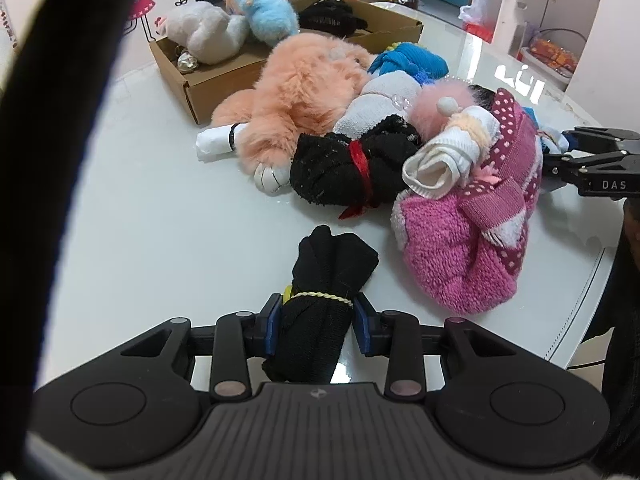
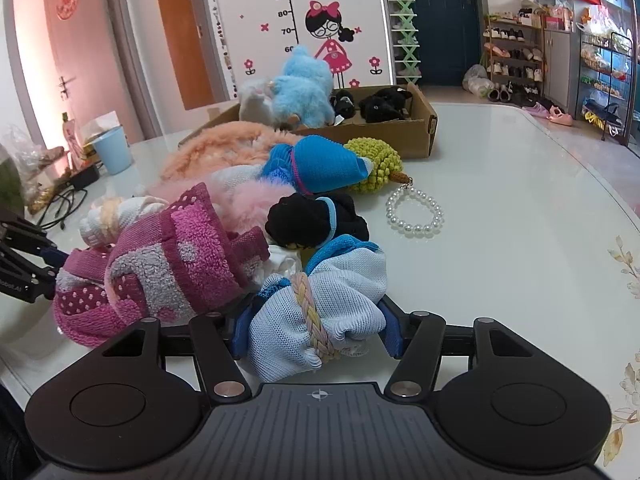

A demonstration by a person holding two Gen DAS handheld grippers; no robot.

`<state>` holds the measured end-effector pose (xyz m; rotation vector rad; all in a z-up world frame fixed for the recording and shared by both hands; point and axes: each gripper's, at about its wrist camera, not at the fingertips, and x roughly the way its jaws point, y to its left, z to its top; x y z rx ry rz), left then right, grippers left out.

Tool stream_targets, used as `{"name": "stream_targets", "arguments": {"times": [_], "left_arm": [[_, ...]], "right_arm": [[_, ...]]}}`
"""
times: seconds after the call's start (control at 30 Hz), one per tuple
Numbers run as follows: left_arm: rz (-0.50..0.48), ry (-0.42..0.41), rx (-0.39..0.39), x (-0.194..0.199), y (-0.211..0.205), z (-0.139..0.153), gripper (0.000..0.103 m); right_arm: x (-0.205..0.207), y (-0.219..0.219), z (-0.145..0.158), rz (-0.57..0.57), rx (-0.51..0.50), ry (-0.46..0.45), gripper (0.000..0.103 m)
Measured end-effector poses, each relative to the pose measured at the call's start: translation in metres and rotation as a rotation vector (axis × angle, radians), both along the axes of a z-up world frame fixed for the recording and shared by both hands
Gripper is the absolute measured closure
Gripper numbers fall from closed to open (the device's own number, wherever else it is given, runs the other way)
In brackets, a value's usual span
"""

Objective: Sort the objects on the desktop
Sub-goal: 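Grasp the black rolled sock with the left tool while the right tool grasps the light-blue sock, then carry both socks into the cardboard box and open both tools to release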

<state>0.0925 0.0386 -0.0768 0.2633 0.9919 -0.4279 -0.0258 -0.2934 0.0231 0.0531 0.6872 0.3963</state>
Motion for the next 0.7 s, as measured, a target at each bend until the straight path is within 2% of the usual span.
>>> {"name": "stream_targets", "arguments": {"times": [0.43, 0.57, 0.7], "left_arm": [[0.045, -0.059, -0.033, -0.031, 0.017, 0.031, 0.070], [0.051, -0.100, -0.057, -0.030, 0.019, 0.056, 0.070], [0.060, -0.149, -0.070, -0.011, 0.014, 0.086, 0.070]], "right_arm": [[-0.015, -0.025, 0.018, -0.013, 0.042, -0.023, 0.038], [-0.012, -0.036, 0.040, -0.013, 0.025, -0.061, 0.038], [0.008, -0.050, 0.073, -0.018, 0.046, -0.104, 0.038]]}}
